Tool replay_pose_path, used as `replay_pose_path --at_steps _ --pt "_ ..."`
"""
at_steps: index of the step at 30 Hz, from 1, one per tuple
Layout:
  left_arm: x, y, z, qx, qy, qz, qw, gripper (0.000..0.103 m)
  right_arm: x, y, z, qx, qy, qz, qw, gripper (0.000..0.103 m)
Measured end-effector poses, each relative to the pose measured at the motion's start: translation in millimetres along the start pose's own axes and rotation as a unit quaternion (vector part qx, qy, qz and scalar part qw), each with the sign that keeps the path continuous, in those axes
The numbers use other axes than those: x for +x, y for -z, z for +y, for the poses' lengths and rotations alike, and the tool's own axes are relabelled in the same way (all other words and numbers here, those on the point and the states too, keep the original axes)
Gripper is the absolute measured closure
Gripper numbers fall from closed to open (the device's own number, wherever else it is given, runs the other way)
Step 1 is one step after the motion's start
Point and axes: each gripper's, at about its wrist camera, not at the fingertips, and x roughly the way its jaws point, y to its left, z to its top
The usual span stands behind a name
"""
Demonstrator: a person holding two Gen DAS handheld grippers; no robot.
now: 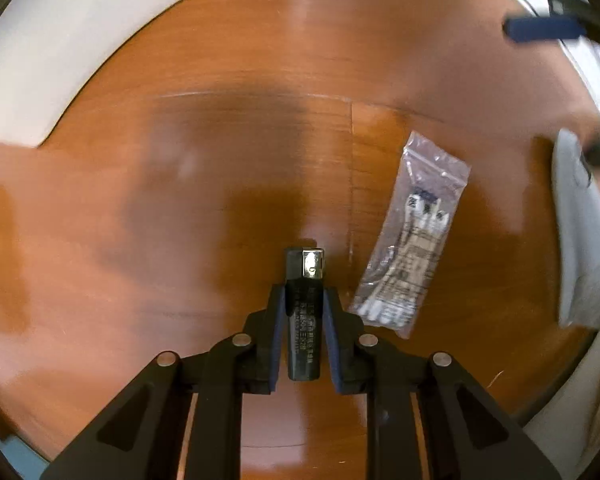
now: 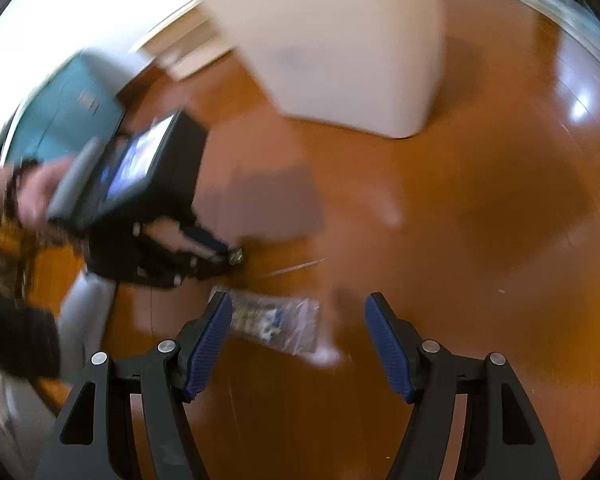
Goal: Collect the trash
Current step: 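Grasp the black lighter with the left tool while the right tool grasps the cotton swab bag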
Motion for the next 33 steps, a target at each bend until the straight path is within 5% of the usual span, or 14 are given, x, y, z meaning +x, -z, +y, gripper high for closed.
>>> replay_pose_path --at_steps 3,6,12,17,20,22,23,27,30,33 --pt "-20 9 5 -0.032 0.012 -0.019 0.9992 0.085 10 7 29 -0.103 -0.002 0.01 0.995 0.032" --pt "-46 23 12 -0.057 0.023 -0.028 0.9977 0.085 35 15 59 -0.227 0.028 0.042 0.972 0.032" --pt "-73 57 32 -0.078 0.059 -0.023 0.995 0.085 92 21 103 -0.436 0.055 0.123 0.89 0.032" --pt "-80 75 30 -0.106 0.075 -0.034 0.9909 0.085 125 27 108 -0.487 0.06 0.186 0.851 0.032" --pt "-83 80 31 -0.105 0.078 -0.04 0.9907 0.085 132 20 104 -0.465 0.039 0.201 0.861 0.037" --pt "-85 79 30 -0.102 0.081 -0.045 0.9905 0.085 131 17 103 -0.464 0.029 0.193 0.864 0.063" --pt "-89 79 31 -0.102 0.083 -0.048 0.9902 0.085 130 14 104 -0.462 0.025 0.189 0.866 0.089" --pt "-89 73 31 -0.098 0.084 -0.057 0.99 0.085 130 5 100 -0.428 0.008 0.196 0.882 0.094" --pt "-102 71 26 -0.097 0.079 -0.075 0.9893 0.085 106 -5 89 -0.327 -0.042 0.153 0.931 0.094" --pt "-126 65 17 -0.093 0.078 -0.103 0.9873 0.085 77 -5 75 -0.254 -0.064 0.106 0.959 0.094"
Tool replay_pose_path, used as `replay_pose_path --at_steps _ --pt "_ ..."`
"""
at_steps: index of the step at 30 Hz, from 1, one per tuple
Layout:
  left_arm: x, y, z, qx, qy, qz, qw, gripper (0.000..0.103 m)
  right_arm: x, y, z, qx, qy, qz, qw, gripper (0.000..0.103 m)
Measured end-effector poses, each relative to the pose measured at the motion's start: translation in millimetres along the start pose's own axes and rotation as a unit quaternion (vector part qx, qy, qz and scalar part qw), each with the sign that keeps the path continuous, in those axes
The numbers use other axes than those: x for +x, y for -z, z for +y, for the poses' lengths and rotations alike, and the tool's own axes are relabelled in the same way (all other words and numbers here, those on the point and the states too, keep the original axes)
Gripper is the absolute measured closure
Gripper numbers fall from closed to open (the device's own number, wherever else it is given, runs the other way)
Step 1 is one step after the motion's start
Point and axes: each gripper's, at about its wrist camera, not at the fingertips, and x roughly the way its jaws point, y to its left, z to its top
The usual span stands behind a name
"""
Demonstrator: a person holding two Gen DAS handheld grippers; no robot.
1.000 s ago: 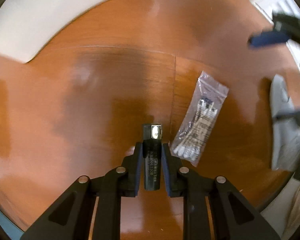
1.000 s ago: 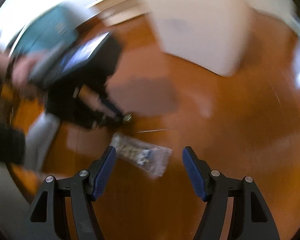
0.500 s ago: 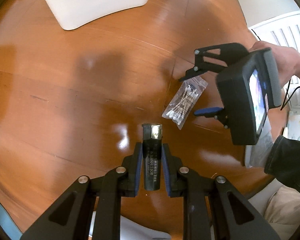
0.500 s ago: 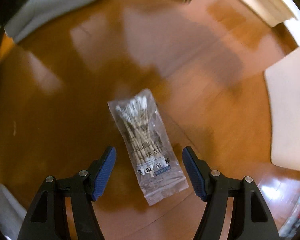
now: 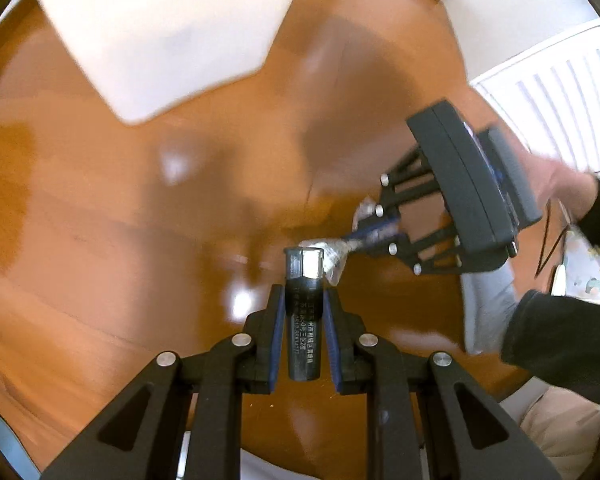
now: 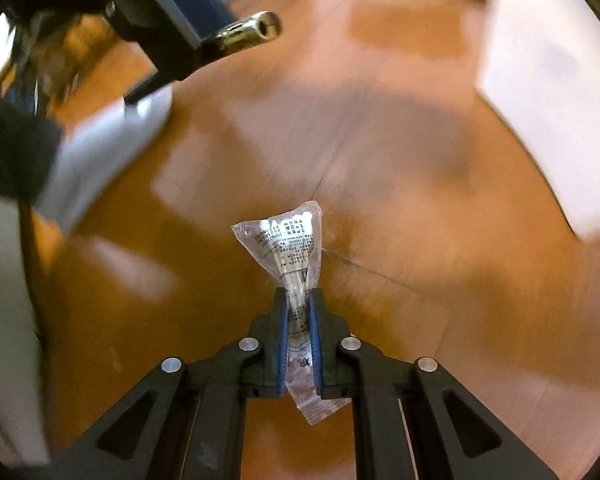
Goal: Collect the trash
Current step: 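Grasp the black lighter with the left tool while the right tool grasps the cotton swab bag, then drop the lighter in the wastebasket with the left tool while the right tool carries the swab bag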
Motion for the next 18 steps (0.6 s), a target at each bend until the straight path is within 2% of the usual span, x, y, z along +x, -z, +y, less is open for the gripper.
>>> replay_pose_path --at_steps 3,9,13,14,18 --pt "-29 -12 -10 0.007 -0.002 -0.031 0.9995 0.085 -25 14 -2 0.06 -0.002 -0.051 0.997 0.094" --pt "-96 -55 -21 0.01 -0.019 -0.114 0.9932 0.085 -54 24 6 0.159 0.013 -0.141 0.977 0.094" --pt "-144 -113 -8 -0.014 -0.055 -0.196 0.9789 0.085 -65 24 7 0.207 0.034 -0.166 0.963 0.094" --pt "-154 -132 2 -0.028 -0.07 -0.219 0.9729 0.085 -67 25 6 0.213 0.038 -0.17 0.962 0.094" --pt "-163 -178 40 -0.093 -0.097 -0.27 0.9535 0.085 -77 26 1 0.217 0.041 -0.178 0.959 0.094"
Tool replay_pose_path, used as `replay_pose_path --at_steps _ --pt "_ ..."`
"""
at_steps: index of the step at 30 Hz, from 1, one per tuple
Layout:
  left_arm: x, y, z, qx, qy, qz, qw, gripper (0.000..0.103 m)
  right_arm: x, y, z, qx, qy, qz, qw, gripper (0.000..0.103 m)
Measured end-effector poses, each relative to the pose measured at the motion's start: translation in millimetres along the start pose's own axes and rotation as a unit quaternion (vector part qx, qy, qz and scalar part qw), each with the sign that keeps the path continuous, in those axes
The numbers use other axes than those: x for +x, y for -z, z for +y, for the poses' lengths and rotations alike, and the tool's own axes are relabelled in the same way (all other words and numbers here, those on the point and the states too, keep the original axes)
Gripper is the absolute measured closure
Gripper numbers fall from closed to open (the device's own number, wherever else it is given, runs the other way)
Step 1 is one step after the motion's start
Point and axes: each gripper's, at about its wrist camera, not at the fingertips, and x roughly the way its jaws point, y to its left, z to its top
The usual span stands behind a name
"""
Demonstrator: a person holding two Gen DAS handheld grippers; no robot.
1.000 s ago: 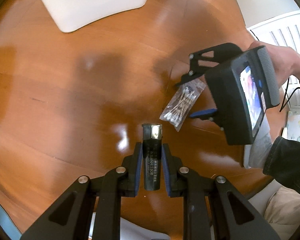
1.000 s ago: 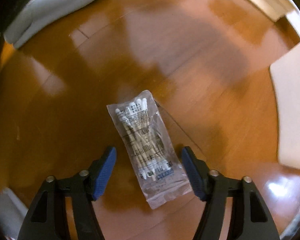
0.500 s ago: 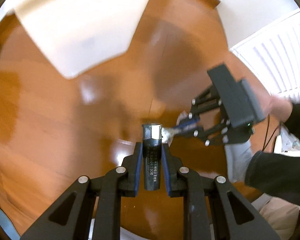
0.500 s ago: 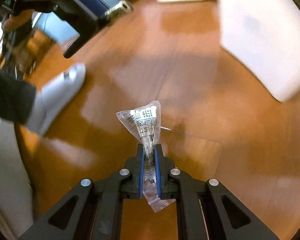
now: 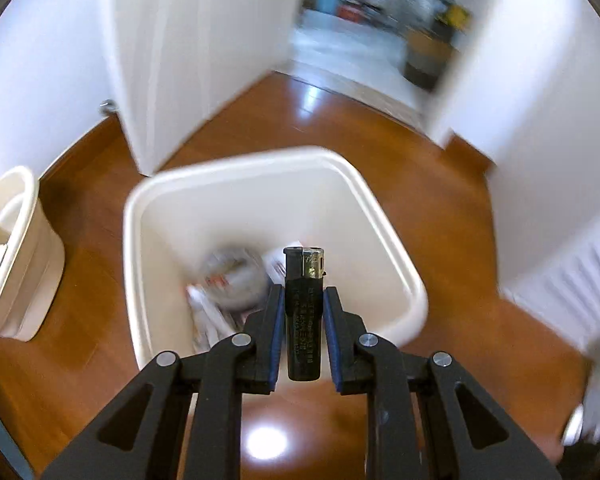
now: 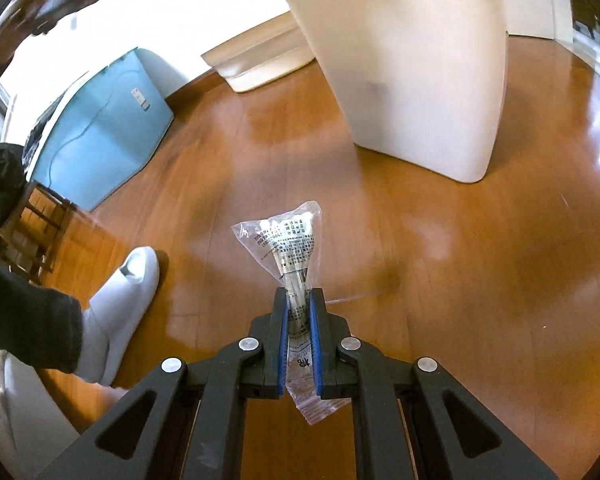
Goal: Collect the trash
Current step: 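Drop the lighter in the wastebasket with the left tool while the right tool carries the swab bag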
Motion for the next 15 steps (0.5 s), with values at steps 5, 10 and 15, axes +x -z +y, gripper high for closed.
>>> replay_pose_path --at_steps 5,10,15 --pt "48 -4 29 -0.068 -0.033 0.033 0.9966 0.079 -3 -1 -7 0.007 -0.001 -0.005 1.0 0.094" --pt "43 11 39 -0.079 -0.062 0.028 0.9945 0.057 -17 -2 -6 0.005 0.01 -0.022 1.0 0.094" --pt "5 50 28 -0.051 -0.054 0.042 0.9963 0.057 -65 -36 -19 0.021 0.019 -0.086 0.996 0.094"
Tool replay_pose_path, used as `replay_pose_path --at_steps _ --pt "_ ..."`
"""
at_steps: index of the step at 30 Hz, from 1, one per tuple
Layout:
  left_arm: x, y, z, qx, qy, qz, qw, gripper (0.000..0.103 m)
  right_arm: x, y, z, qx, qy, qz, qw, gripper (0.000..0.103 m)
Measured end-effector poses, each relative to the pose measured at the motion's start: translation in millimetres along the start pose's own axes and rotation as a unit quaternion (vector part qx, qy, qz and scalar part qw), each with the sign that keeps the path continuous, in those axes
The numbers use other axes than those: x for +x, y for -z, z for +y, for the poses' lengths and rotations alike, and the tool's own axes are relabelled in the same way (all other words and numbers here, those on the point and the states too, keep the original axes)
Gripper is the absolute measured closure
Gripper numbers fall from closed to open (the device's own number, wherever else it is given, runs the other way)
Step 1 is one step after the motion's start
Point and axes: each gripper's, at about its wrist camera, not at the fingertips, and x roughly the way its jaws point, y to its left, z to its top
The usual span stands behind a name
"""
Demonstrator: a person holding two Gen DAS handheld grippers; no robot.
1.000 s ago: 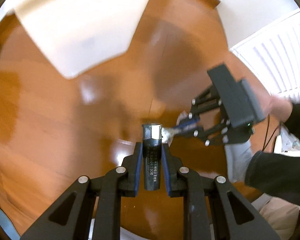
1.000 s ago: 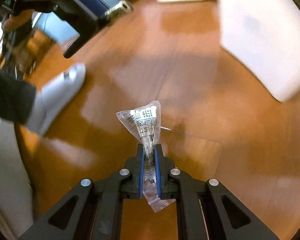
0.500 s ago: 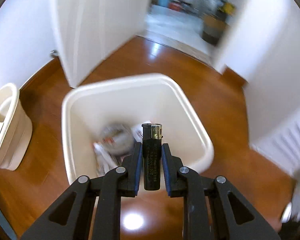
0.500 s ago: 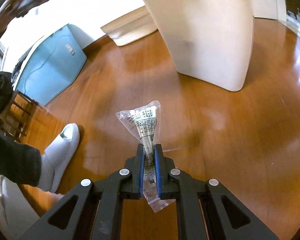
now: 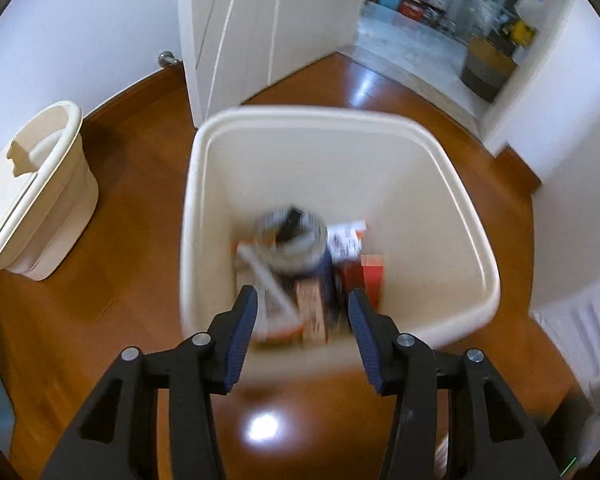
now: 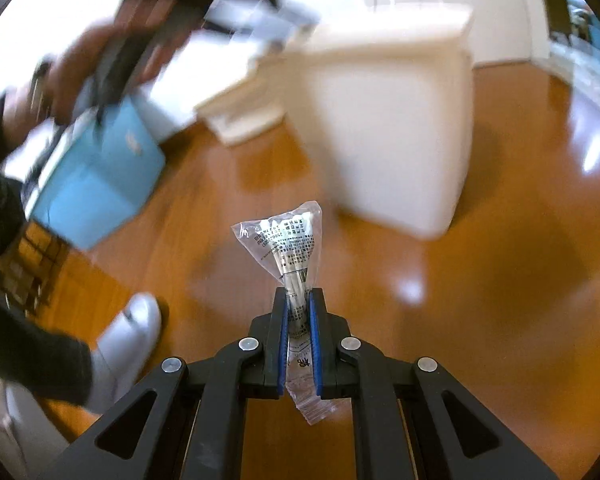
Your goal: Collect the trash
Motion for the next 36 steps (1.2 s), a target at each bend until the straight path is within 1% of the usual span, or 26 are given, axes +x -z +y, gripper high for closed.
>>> replay_pose_path --at_steps 1,2,3,4,5,6,8,10,11,12,14,15,16,17,19,21,23,26,29,30,31,32,33,34,35,36 --pt "-8 14 0 0.009 0.003 0.0 1.0 0.055 -12 -16 -3 0.002 0.002 -0.022 1.0 0.094" --pt "-21 29 -4 0.03 -0.002 -0.009 0.9995 0.04 -24 -35 -6 0.005 0.005 -0.044 0.999 0.094" --pt "-25 38 -7 0.039 -0.013 0.0 0.9991 0.036 -31 -48 -7 0.007 0.008 -0.057 0.998 0.094" --pt "-28 53 -5 0.044 -0.015 0.014 0.9988 0.036 -41 -68 -10 0.009 0.013 -0.077 0.997 0.094" --pt "-32 64 -1 0.04 -0.007 0.022 0.9989 0.036 -49 -88 -12 0.011 0.013 -0.098 0.995 0.094" --pt "-37 73 2 0.036 -0.001 0.021 0.9991 0.036 -53 -102 -13 0.013 0.01 -0.109 0.994 0.094" --pt "-47 82 4 0.032 0.003 0.01 0.9994 0.036 -55 -140 -18 0.013 0.018 -0.13 0.991 0.094" --pt "-53 83 2 0.034 0.013 0.0 0.9993 0.036 -41 -170 -28 0.027 0.026 -0.119 0.992 0.094" --pt "-53 81 0 0.037 0.021 0.002 0.9991 0.036 -32 -181 -34 0.032 0.039 -0.115 0.992 0.094" --pt "-52 78 -3 0.042 0.026 0.005 0.9988 0.036 -16 -193 -43 0.041 0.061 -0.101 0.992 0.093" --pt "-53 77 -6 0.04 0.032 0.002 0.9987 0.036 11 -204 -61 0.076 0.077 -0.069 0.992 0.092" --pt "-53 78 -5 0.037 0.04 0.004 0.9985 0.036 26 -205 -70 0.096 0.08 -0.049 0.991 0.092" --pt "-52 79 -4 0.037 0.043 0.007 0.9984 0.035 35 -206 -73 0.101 0.084 -0.036 0.991 0.092" --pt "-51 83 -3 0.038 0.042 0.01 0.9983 0.03 41 -205 -75 0.103 0.093 -0.027 0.99 0.09" --pt "-47 86 1 0.038 0.036 0.014 0.9985 0.022 44 -201 -74 0.095 0.121 -0.029 0.988 0.079" --pt "-47 89 3 0.03 0.037 0.021 0.9986 0.022 35 -198 -71 0.089 0.151 -0.05 0.983 0.053" --pt "-46 88 7 0.021 0.037 0.027 0.9987 0.022 27 -198 -71 0.087 0.144 -0.066 0.984 0.038" --pt "-54 84 5 0.026 0.034 0.025 0.9988 0.022 7 -197 -60 0.087 0.127 -0.095 0.983 0.038" --pt "-68 82 -6 0.045 0.036 0.033 0.9978 0.022 -26 -183 -37 0.081 0.104 -0.121 0.984 0.037" --pt "-74 82 -10 0.055 0.034 0.035 0.9973 0.022 -34 -178 -28 0.077 0.099 -0.122 0.985 0.031" --pt "-80 82 -15 0.063 0.031 0.04 0.9967 0.022 -45 -169 -18 0.077 0.098 -0.118 0.985 0.026" --pt "-88 82 -20 0.071 0.025 0.05 0.9959 0.02 -53 -161 -9 0.08 0.098 -0.107 0.986 0.008" --pt "-93 84 -23 0.075 0.02 0.057 0.9954 0.017 -62 -152 1 0.087 0.106 -0.084 0.987 0.0" --pt "-102 85 -26 0.075 0.015 0.061 0.9952 0.005 -68 -148 11 0.092 0.118 -0.064 0.987 0.0" --pt "-111 87 -28 0.071 0.012 0.062 0.9954 0.0 -74 -141 20 0.093 0.139 -0.027 0.986 0.0" --pt "-124 89 -32 0.067 0.014 0.064 0.9956 0.0 -84 -134 31 0.088 0.154 0.007 0.984 0.0"
